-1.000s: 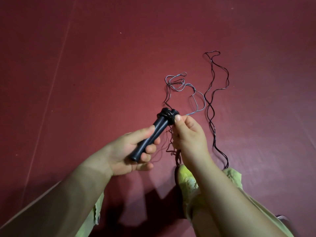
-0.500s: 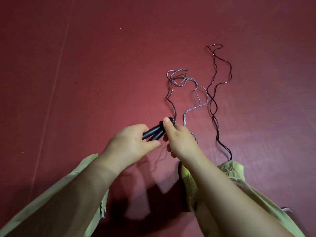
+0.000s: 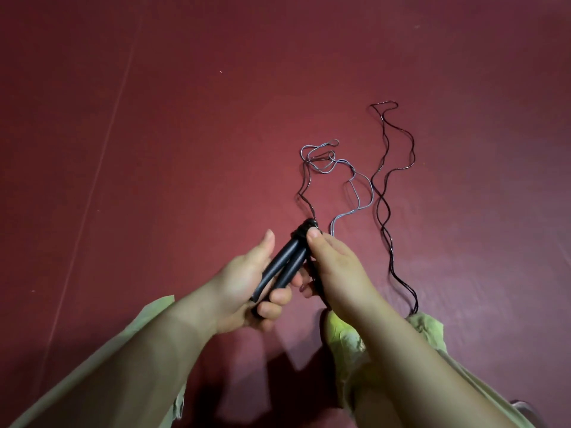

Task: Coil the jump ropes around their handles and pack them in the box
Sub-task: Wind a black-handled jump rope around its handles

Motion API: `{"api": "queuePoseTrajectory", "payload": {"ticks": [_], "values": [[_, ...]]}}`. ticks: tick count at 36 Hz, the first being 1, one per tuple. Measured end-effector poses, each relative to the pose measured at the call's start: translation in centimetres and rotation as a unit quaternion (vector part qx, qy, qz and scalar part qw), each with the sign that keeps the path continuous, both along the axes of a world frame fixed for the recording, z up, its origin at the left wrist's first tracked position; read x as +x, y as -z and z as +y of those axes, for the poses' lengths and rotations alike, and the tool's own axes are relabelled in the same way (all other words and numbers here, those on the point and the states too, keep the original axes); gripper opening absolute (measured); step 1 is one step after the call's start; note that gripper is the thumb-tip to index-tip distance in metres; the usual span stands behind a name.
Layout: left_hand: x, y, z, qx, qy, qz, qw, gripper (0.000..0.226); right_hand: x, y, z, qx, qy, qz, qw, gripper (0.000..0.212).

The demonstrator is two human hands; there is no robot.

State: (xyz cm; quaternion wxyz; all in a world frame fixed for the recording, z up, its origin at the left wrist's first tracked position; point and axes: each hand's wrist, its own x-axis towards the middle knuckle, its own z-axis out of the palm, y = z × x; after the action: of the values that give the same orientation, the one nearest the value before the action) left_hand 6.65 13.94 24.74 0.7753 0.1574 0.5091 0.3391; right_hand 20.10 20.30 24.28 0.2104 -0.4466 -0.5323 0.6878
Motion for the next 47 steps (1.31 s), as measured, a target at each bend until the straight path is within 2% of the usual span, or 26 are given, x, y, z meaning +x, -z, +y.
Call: {"api": "queuePoseTrajectory", "payload": {"ticks": [9, 12, 16, 18, 21, 24, 26, 28, 31, 34, 37, 38, 40, 42, 43, 45, 47], "values": [[-0.1, 0.7, 0.2, 0.016, -0.016, 0.204, 0.979, 0.068, 0.0, 0.9, 0.3, -0.053, 0.004, -0.103, 0.993, 0.043], [0.0, 1.0, 0.2, 0.030, -0.019, 0.239, 0.970, 0.064, -0.1, 1.2, 0.4, -0.008, 0.023, -0.140, 0.990, 0.047], [-0.4, 1.6, 0.7, 0.054, -0.012, 0.335, 0.941, 0.060, -0.6, 1.7, 0.0, 0.074, 0.018, -0.182, 0.980, 0.054], [-0.6, 1.6, 0.9, 0.083, 0.004, 0.421, 0.903, 0.059, -0.9, 1.5, -0.4, 0.072, 0.024, -0.163, 0.984, 0.052], [-0.5, 1.2, 0.9, 0.121, 0.068, 0.588, 0.797, 0.053, -1.3, 0.9, -0.5, -0.005, 0.037, -0.125, 0.991, 0.055], [0.1, 1.2, 0.8, 0.144, 0.126, 0.679, 0.709, 0.044, -1.1, 0.9, -0.2, -0.054, 0.023, -0.146, 0.988, 0.064], [0.7, 1.3, 0.8, 0.169, 0.144, 0.699, 0.680, 0.041, -0.8, 0.8, 0.0, -0.053, 0.021, -0.156, 0.986, 0.061], [1.0, 1.6, 0.7, 0.194, 0.148, 0.702, 0.669, 0.041, -0.5, 0.6, 0.2, -0.049, 0.031, -0.162, 0.985, 0.057], [0.9, 1.8, 0.8, 0.204, 0.140, 0.677, 0.693, 0.044, -0.3, 0.5, 0.4, -0.044, 0.046, -0.167, 0.984, 0.051], [0.7, 1.6, 0.9, 0.182, 0.137, 0.621, 0.750, 0.047, -0.3, 0.5, 0.3, -0.010, 0.045, -0.137, 0.989, 0.049], [0.7, 1.2, 1.1, 0.148, 0.154, 0.552, 0.806, 0.047, 0.0, 0.8, 0.3, 0.080, 0.010, -0.133, 0.988, 0.046], [0.7, 1.3, 1.1, 0.135, 0.157, 0.500, 0.841, 0.048, 0.1, 0.7, 0.2, 0.099, -0.001, -0.129, 0.987, 0.044], [0.7, 1.4, 1.0, 0.123, 0.141, 0.343, 0.921, 0.043, 0.3, 0.7, 0.1, 0.114, -0.019, -0.106, 0.988, 0.051], [0.6, 1.1, 0.8, 0.111, 0.110, 0.185, 0.970, 0.030, 0.6, 0.3, 0.1, 0.116, -0.027, -0.077, 0.990, 0.058], [0.3, 0.9, 0.6, 0.102, 0.095, 0.124, 0.983, 0.030, 0.6, 0.0, 0.1, 0.107, -0.025, -0.058, 0.992, 0.057], [-0.2, 0.6, 0.4, 0.076, 0.095, -0.006, 0.993, 0.046, 0.6, -0.2, 0.2, 0.067, -0.008, -0.011, 0.998, 0.054], [-0.3, 0.4, 0.1, 0.062, 0.098, -0.146, 0.982, 0.062, 0.6, -0.1, 0.3, 0.035, 0.004, 0.022, 0.999, 0.049]]}}
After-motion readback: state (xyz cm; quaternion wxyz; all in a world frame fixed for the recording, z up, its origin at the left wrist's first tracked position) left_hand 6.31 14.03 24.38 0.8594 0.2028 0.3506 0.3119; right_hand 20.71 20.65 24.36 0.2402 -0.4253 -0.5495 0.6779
